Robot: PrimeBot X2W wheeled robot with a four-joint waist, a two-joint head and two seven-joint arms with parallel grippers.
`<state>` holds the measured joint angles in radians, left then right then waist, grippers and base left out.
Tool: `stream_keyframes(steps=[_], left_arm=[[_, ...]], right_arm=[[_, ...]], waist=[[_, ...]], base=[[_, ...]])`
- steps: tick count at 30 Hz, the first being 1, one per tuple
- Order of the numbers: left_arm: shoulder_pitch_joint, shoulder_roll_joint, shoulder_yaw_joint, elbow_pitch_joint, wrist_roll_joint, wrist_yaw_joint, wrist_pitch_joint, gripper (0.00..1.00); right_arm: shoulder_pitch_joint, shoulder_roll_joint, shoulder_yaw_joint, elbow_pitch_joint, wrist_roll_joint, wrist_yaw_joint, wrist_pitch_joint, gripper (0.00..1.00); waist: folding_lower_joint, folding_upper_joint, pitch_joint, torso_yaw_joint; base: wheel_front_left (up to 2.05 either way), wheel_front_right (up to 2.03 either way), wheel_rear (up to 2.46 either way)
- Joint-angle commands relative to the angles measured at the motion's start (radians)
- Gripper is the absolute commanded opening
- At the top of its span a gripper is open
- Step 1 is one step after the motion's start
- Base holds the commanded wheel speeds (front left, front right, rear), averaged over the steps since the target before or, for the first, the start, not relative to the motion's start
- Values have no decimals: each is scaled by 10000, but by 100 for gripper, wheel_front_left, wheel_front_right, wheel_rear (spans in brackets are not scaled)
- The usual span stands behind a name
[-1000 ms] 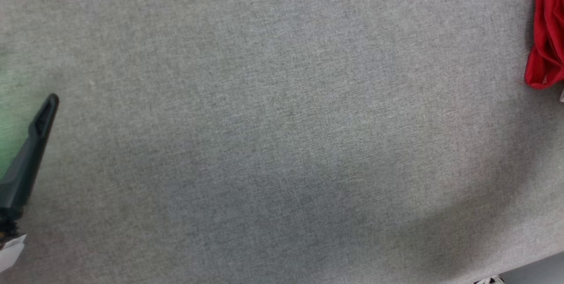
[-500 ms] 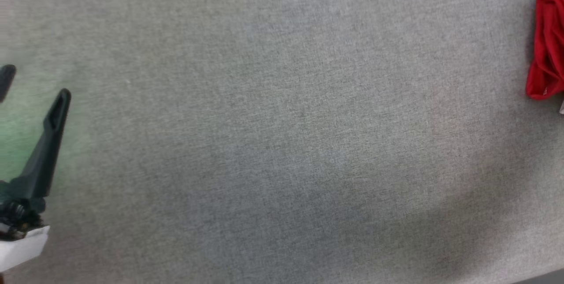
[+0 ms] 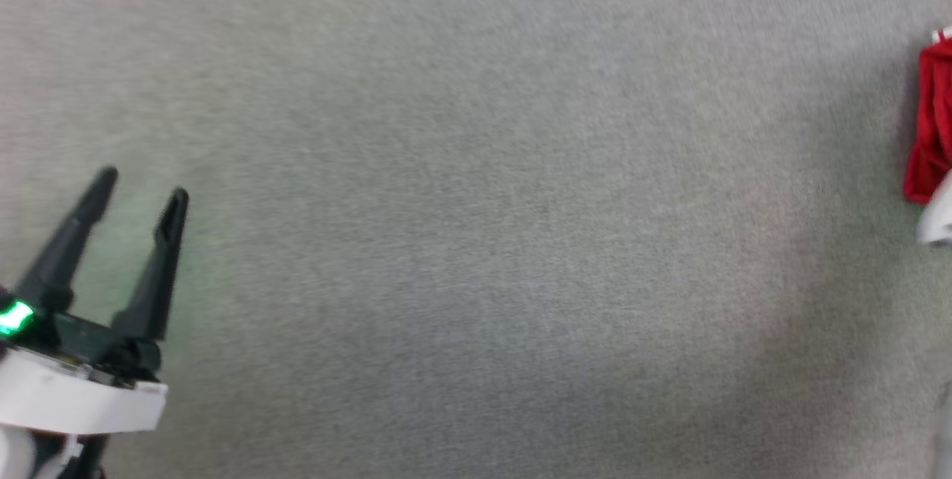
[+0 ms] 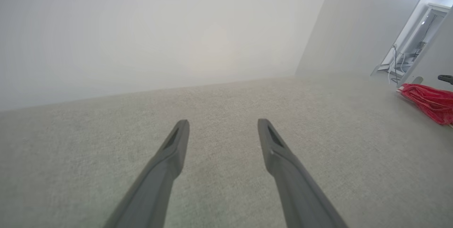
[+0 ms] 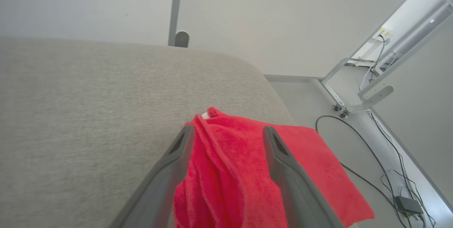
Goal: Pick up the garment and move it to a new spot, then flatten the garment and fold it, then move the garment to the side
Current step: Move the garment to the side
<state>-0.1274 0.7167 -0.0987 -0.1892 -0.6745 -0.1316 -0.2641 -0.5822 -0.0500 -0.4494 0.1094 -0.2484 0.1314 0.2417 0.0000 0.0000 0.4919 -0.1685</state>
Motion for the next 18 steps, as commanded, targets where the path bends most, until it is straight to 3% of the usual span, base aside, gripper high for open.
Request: stream_keyframes(steps=[1, 12, 18], left_arm=[[20, -245, -110, 380, 68, 20, 7, 100], [396, -1383, -200, 2480, 295, 18, 7, 100], [659, -1821, 39, 3132, 550, 18, 7, 100]], right_arm=[[295, 3, 552, 319, 81, -15, -338, 100], [1088, -10, 3089, 2960, 1997, -15, -3036, 100], [1110, -6, 3876, 4008, 3114, -15, -4033, 100]], waist=[[0, 0, -950, 792], [0, 0, -2831, 1845], [0, 0, -3843, 2120]], base=[[0, 0, 0], [0, 0, 0], [0, 0, 0]])
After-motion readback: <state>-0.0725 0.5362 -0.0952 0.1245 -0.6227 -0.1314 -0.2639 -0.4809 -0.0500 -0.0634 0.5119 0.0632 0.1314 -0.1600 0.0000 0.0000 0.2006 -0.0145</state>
